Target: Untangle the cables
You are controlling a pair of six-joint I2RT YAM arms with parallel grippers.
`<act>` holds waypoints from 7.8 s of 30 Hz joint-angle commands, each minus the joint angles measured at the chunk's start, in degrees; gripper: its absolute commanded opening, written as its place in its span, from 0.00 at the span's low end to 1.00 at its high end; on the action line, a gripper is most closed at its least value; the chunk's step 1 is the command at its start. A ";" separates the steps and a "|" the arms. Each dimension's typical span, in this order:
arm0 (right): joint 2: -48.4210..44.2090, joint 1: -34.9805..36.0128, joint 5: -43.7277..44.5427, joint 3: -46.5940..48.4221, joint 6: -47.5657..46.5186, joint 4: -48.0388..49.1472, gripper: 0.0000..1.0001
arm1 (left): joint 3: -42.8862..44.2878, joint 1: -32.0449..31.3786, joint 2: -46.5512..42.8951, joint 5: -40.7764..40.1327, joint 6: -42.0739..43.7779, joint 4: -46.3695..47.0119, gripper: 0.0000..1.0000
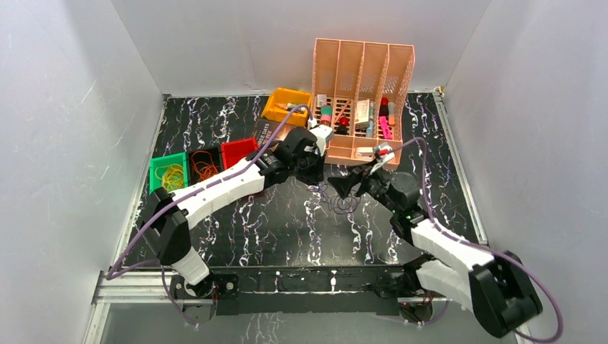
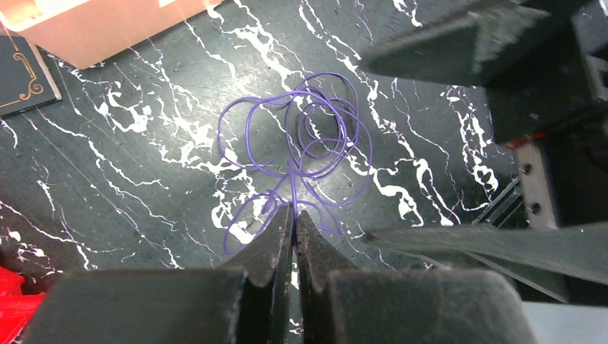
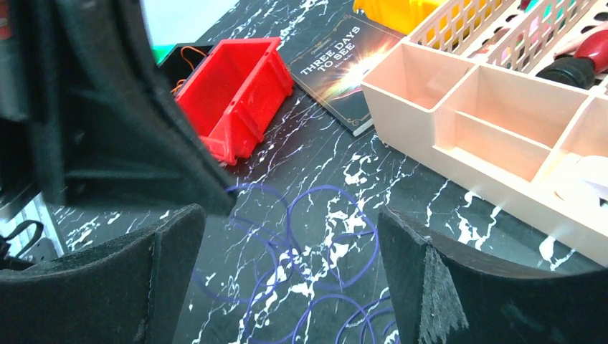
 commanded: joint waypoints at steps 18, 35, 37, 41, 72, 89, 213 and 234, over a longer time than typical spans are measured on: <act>27.35 1.70 19.21 14.10 7.62 -5.37 0.98 | 14.39 -0.12 -9.47 -4.57 1.12 -9.57 0.00; 22.70 1.72 17.96 4.94 10.66 -9.92 0.98 | 30.35 1.70 -9.41 -20.53 10.87 -14.69 0.00; 22.00 1.72 17.89 3.86 10.98 -10.19 0.98 | 32.29 1.82 -8.67 -21.89 12.32 -14.69 0.00; 20.69 1.70 17.72 0.68 11.51 -10.67 0.98 | 35.67 2.11 -7.42 -24.73 14.90 -14.81 0.00; 9.78 1.72 13.30 -1.26 8.44 -15.11 0.98 | 35.63 24.86 -5.48 -29.66 20.50 -20.62 0.00; 4.44 1.72 8.41 5.00 3.97 -18.09 0.98 | 28.03 29.73 -6.07 -26.32 19.91 -17.85 0.00; 0.87 -21.22 5.70 19.76 13.18 -46.46 0.98 | -8.99 2.99 -10.22 -16.91 -8.99 3.08 0.50; -11.77 -22.57 13.71 11.30 18.58 -47.07 0.98 | 0.33 -8.62 10.36 -7.02 -7.82 12.78 0.50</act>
